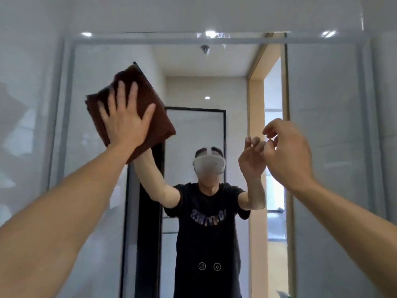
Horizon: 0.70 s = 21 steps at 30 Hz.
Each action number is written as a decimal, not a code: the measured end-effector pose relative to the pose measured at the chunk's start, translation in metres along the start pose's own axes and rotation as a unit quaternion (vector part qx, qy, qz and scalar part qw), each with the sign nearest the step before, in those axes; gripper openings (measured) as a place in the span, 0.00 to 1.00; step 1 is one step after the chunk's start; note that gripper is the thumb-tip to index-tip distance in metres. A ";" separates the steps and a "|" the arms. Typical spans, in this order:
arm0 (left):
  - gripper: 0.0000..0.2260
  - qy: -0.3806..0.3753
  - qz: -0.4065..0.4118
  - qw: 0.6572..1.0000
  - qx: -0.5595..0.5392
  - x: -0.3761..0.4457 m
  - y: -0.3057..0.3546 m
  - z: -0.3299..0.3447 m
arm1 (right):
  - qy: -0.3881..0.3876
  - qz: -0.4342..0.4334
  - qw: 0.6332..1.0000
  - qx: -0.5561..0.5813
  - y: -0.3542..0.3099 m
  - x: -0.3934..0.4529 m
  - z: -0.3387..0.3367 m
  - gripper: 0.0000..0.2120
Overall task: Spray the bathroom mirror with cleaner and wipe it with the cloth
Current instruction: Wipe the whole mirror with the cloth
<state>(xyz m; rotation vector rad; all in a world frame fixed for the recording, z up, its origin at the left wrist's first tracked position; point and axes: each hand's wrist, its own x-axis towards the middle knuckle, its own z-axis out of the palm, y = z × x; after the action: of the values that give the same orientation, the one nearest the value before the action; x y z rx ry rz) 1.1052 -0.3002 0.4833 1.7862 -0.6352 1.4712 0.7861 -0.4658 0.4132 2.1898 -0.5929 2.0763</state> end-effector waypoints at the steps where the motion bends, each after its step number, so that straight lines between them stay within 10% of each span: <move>1: 0.34 0.002 -0.070 0.997 -0.011 0.016 -0.003 -0.001 | 0.003 -0.017 1.000 0.000 0.000 0.005 -0.004 0.10; 6: 0.35 -0.004 -0.221 0.974 -0.060 0.046 0.084 0.001 | 0.017 -0.043 0.999 -0.003 0.017 0.025 -0.040 0.11; 11: 0.34 -0.024 0.047 0.998 -0.036 0.015 0.256 0.004 | 0.035 -0.050 0.998 -0.027 0.021 0.041 -0.054 0.12; 15: 0.33 -0.090 0.312 0.945 -0.030 -0.011 0.327 0.002 | 0.066 -0.066 0.995 -0.033 0.015 0.058 -0.056 0.10; 21: 0.32 -0.049 0.322 0.944 -0.052 0.052 0.246 0.000 | 0.077 -0.005 0.996 -0.051 0.020 0.084 -0.047 0.14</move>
<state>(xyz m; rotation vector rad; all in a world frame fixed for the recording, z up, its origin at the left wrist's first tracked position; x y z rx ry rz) 0.9308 -0.4478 0.5879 1.6507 -1.4208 1.7188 0.7364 -0.4888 0.4947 1.9524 -0.6560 2.1344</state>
